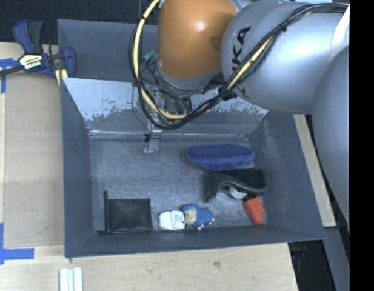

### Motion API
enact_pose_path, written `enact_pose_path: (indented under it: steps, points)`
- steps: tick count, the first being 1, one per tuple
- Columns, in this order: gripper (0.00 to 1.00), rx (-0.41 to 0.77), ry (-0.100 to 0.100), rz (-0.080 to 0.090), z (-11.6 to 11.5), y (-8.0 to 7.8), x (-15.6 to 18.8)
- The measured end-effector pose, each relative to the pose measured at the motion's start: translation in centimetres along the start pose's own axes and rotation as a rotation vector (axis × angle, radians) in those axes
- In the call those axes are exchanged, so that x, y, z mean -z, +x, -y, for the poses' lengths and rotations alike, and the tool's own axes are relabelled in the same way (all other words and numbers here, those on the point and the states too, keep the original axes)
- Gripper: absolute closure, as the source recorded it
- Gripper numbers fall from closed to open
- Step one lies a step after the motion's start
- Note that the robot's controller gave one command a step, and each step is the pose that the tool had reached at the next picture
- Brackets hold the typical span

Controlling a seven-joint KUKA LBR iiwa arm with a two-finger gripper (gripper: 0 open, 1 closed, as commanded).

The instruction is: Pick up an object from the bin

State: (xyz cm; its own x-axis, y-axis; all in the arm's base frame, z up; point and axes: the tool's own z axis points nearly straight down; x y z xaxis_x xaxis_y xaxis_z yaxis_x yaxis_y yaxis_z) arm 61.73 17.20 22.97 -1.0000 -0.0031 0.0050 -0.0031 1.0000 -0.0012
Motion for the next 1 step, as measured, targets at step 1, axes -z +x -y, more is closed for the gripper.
enact_pose_path:
  steps: [1]
  points:
    - [0.0, -0.116, -0.001, -0.002, -5.38, 5.29, -9.09]
